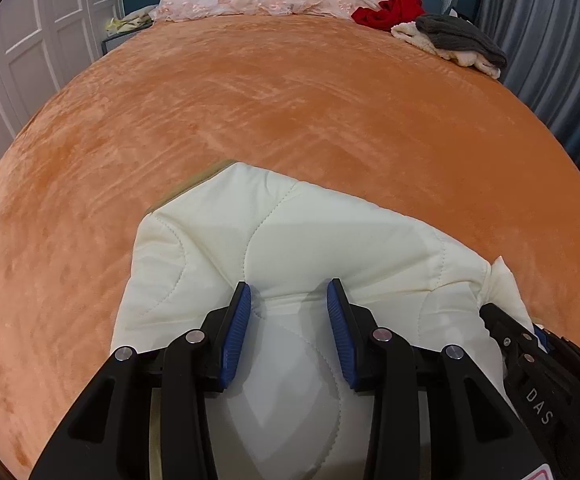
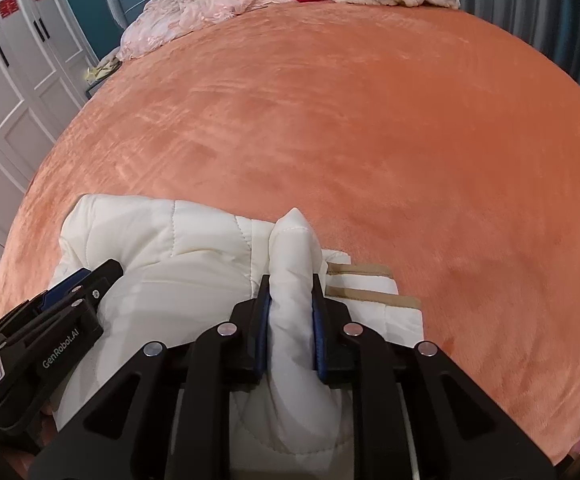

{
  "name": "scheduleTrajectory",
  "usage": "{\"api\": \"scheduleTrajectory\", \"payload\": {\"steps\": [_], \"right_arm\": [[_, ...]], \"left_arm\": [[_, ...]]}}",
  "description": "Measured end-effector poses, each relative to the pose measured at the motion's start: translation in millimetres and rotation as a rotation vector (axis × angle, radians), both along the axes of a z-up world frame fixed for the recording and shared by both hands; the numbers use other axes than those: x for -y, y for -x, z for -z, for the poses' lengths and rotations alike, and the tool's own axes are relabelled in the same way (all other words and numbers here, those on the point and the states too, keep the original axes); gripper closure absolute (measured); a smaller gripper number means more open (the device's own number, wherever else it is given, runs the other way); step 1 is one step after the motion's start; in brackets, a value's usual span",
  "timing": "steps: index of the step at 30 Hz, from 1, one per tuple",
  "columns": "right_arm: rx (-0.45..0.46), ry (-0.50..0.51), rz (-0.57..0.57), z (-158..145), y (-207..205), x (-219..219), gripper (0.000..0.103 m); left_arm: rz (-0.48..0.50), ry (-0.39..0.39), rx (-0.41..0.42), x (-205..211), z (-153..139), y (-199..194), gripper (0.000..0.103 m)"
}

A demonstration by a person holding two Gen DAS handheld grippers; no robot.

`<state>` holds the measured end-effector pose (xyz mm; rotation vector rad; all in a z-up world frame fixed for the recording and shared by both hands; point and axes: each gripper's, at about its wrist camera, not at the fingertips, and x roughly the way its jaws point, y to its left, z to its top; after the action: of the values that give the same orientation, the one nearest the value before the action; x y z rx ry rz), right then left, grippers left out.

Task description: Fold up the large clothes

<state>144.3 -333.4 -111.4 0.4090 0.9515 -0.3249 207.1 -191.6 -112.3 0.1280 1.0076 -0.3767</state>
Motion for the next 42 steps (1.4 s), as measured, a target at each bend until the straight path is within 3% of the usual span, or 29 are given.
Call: {"api": "scheduleTrajectory", "payload": {"steps": [20,25,31,36,42], "right_arm": [[0.048,0.027,0.011,9,-2,-3,0.085],[0.072,-0.066,0.019,-7,7,12,0.078],[0.079,-0.069,-0.07,-63,67,2,0.072],[-0.037,-0.089,-0.15,-49,110,-24,0.073],[-0.063,-0.058,-0.152,-31,111,-33,0.074]], "left_arm": [[-0.013,-0.045,0.049,6,12,0,0.066],[-0.01,0.028,0.018,-9,-3,1,0.064],[0.017,0.094,0.015,-54,-55,49,0.064],[0.03,0.101,-0.065,-81,-57,103,0.064],[0.019,0.042,-0.038,-79,-45,124,0.064]]}}
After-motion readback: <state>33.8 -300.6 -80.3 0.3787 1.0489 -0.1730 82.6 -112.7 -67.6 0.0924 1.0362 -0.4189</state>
